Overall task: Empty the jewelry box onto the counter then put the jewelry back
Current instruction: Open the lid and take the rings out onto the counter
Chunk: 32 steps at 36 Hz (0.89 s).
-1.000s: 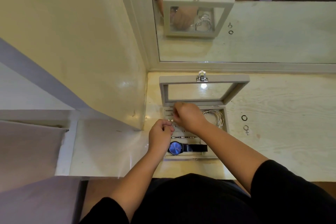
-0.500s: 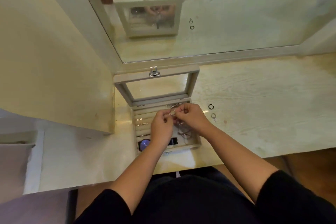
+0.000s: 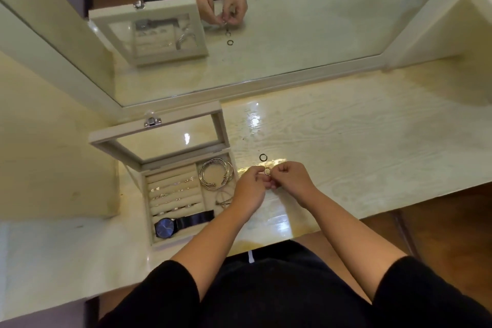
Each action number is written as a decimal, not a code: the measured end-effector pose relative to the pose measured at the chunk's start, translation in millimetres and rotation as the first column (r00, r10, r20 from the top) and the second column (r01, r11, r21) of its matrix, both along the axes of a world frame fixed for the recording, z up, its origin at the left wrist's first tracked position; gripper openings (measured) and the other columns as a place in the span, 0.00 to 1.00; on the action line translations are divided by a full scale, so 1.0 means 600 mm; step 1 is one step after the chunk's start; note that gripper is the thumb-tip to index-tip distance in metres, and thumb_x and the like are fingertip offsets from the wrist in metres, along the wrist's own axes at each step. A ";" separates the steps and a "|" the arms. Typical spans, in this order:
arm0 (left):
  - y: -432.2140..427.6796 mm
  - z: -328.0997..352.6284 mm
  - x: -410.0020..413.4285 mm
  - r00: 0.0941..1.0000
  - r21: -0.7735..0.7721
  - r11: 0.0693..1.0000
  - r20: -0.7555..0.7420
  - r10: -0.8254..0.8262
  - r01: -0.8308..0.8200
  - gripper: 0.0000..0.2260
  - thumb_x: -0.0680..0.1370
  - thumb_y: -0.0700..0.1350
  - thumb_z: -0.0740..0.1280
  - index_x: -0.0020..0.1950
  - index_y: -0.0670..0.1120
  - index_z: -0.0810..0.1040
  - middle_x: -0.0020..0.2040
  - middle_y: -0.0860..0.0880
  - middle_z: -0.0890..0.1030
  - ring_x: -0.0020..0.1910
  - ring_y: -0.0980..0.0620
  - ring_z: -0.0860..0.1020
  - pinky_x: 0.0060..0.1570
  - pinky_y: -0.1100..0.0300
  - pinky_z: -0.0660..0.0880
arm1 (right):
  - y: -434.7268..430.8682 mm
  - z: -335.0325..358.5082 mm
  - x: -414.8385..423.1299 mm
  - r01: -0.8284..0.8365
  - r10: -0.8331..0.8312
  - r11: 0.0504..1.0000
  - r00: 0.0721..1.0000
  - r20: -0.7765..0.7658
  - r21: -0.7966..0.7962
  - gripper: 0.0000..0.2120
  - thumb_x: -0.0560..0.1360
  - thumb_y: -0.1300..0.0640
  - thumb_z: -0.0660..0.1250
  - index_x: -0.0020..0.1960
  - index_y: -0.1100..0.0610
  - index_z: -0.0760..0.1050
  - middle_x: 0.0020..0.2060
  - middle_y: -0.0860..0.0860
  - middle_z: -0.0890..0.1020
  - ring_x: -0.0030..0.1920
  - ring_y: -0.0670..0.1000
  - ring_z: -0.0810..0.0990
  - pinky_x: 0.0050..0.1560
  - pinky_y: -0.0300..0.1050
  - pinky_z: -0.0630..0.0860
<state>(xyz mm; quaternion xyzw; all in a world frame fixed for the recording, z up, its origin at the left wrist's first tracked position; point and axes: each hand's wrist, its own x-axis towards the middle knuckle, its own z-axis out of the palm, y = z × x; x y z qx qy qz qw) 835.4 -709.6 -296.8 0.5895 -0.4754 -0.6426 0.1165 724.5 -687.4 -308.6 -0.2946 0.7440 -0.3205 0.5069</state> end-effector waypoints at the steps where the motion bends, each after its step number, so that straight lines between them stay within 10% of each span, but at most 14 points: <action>1: 0.000 -0.001 -0.007 1.000 0.014 1.000 0.004 -0.016 0.016 0.18 0.76 0.32 0.53 0.65 0.39 0.69 0.48 0.41 0.80 0.47 0.47 0.79 0.47 0.62 0.72 | 0.001 -0.003 -0.007 0.006 -0.006 1.000 1.000 0.001 0.011 0.17 0.68 0.68 0.62 0.23 0.56 0.71 0.21 0.52 0.75 0.26 0.47 0.74 0.34 0.38 0.71; 14: -0.033 -0.012 -0.073 0.997 0.166 0.984 0.033 0.064 -0.069 0.15 0.77 0.34 0.54 0.62 0.40 0.69 0.39 0.46 0.81 0.36 0.55 0.79 0.34 0.65 0.67 | -0.036 -0.016 -0.062 -0.137 0.150 0.985 0.980 -0.128 0.106 0.17 0.67 0.64 0.62 0.22 0.52 0.74 0.20 0.52 0.76 0.25 0.47 0.74 0.38 0.42 0.73; 20: -0.043 -0.014 -0.091 0.992 0.181 0.976 0.062 0.108 -0.117 0.18 0.74 0.35 0.59 0.64 0.43 0.70 0.57 0.40 0.79 0.55 0.45 0.79 0.38 0.63 0.69 | -0.061 -0.020 -0.069 -0.180 0.207 0.975 0.948 -0.242 0.126 0.11 0.68 0.63 0.64 0.28 0.59 0.77 0.27 0.58 0.81 0.31 0.51 0.77 0.38 0.45 0.74; 32: -0.045 -0.015 -0.078 0.989 0.150 0.983 0.123 0.083 -0.102 0.17 0.75 0.36 0.56 0.63 0.43 0.70 0.58 0.42 0.78 0.53 0.48 0.79 0.50 0.54 0.73 | -0.055 -0.019 -0.071 -0.308 0.353 0.929 0.905 -0.238 0.204 0.08 0.68 0.61 0.63 0.36 0.62 0.80 0.26 0.53 0.80 0.31 0.48 0.77 0.39 0.43 0.75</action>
